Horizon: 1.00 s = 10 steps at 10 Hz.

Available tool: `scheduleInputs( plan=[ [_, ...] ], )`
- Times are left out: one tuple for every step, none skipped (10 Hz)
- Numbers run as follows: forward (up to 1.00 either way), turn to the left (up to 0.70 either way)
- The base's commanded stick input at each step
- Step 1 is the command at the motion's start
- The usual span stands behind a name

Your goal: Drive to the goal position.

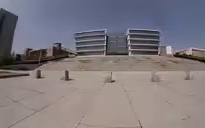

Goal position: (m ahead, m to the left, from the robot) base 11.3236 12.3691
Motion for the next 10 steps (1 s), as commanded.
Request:
scheduleInputs(
  plan=[
    [0.7, 0.03],
    [0.7, 0.0],
    [0.7, 0.0],
    [0.7, 0.0],
    [0.7, 0.0],
    [0.7, 0.0],
    [0.7, 0.0],
    [0.7, 0.0],
    [0.7, 0.0],
    [0.7, 0.0]
  ],
)
